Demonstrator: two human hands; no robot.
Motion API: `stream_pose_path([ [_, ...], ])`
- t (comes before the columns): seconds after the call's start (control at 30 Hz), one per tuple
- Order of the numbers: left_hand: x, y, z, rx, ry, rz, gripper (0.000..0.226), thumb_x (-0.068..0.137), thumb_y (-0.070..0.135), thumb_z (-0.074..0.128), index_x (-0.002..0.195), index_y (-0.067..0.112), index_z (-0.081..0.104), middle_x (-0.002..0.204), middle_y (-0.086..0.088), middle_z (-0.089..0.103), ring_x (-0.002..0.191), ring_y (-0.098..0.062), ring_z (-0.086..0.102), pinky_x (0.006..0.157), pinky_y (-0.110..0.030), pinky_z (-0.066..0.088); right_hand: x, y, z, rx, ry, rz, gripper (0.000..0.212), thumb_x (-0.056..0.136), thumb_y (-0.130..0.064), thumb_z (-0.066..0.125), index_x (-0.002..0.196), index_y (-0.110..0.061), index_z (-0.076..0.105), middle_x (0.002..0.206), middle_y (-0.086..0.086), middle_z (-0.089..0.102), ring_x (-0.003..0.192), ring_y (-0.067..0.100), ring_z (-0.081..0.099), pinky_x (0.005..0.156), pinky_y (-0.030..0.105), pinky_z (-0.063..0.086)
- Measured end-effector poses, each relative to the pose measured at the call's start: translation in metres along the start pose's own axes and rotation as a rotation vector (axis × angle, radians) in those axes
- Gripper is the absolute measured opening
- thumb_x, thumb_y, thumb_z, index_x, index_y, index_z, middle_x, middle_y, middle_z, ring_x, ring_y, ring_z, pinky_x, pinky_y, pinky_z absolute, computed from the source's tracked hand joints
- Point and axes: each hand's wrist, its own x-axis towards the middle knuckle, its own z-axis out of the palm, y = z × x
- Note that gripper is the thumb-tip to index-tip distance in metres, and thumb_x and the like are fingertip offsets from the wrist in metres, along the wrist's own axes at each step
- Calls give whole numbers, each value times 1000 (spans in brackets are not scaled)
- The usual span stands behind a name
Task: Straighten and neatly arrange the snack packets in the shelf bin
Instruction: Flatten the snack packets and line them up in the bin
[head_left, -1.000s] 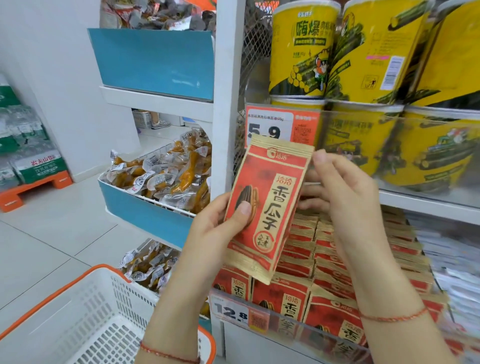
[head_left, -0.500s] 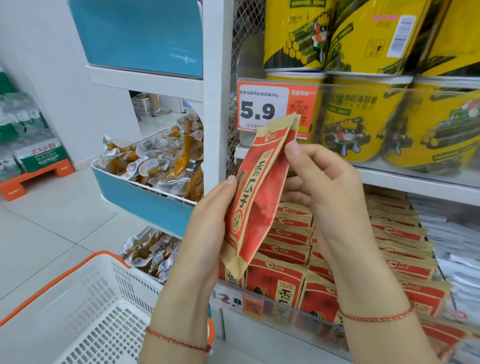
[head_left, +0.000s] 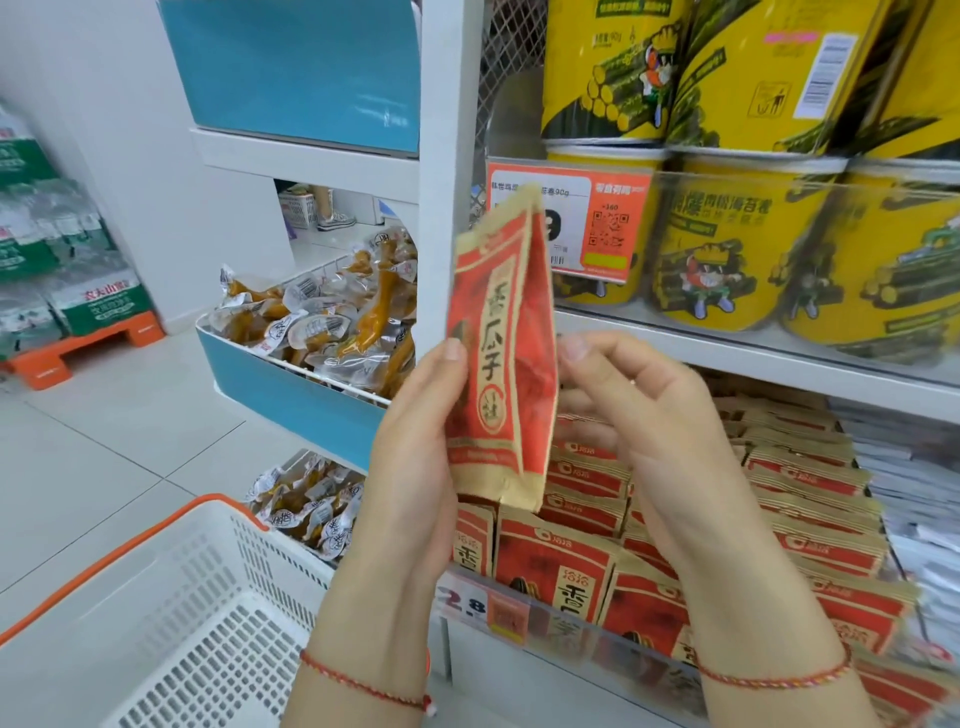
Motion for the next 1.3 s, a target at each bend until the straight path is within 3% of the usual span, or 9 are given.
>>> stream_pose_path([
  [0.1,3,-2,-5,-137,87,44,53,86,43,51,125,8,60,108,-8,65,91,-15,62,84,-35,50,-4,5,-1,-125,-151,73,28,74,-38,64,88,-16,71,77,-1,72,70,12,68,70,29,58],
  [0.23,6,-3,-7,-237,115,48,36,98,33,44,122,14,63,104,-4,67,86,-13,64,76,-28,53,-6,5,0,-144,-228,112,26,73,-34,65,87,-13,71,81,4,74,73,17,71,69,26,58],
  [0.5,5,-2,-8,-278,126,12,38,99,33,41,123,12,62,103,-6,70,86,-15,67,70,-29,56,-5,6,3,-75,-223,93,22,77,-26,61,81,-6,70,74,8,73,67,15,70,63,21,56],
  [0.67,3,0,-6,-203,135,76,44,92,30,50,129,8,58,114,-12,69,99,-23,67,87,-40,57,-4,9,2,-137,-132,71,23,93,-25,52,93,-15,73,84,0,76,73,13,72,68,22,57],
  [0.8,1,-1,1,-113,123,135,41,88,24,56,126,9,57,113,-10,72,94,-20,71,75,-31,58,-6,4,6,-59,-68,49,37,79,-41,53,103,-20,71,87,-7,76,81,4,71,65,10,50],
  [0.97,-1,-3,6,18,94,212,48,83,22,63,129,14,54,115,-6,71,100,-23,71,77,-29,58,-4,11,5,-11,107,29,34,76,-38,63,101,-18,73,84,-4,76,79,8,72,66,14,52],
  [1.17,0,-1,5,-17,82,200,45,84,21,72,126,19,59,114,-6,71,98,-22,71,77,-30,58,-3,13,2,89,78,109,29,78,-33,62,95,-14,76,86,4,76,78,15,73,62,17,53],
  [1.3,-4,4,-1,-184,-41,79,53,79,44,65,121,12,65,113,-14,71,96,-27,70,80,-40,59,-1,16,-1,53,-34,211,34,76,-44,60,85,-16,77,84,5,75,72,13,68,66,23,51],
])
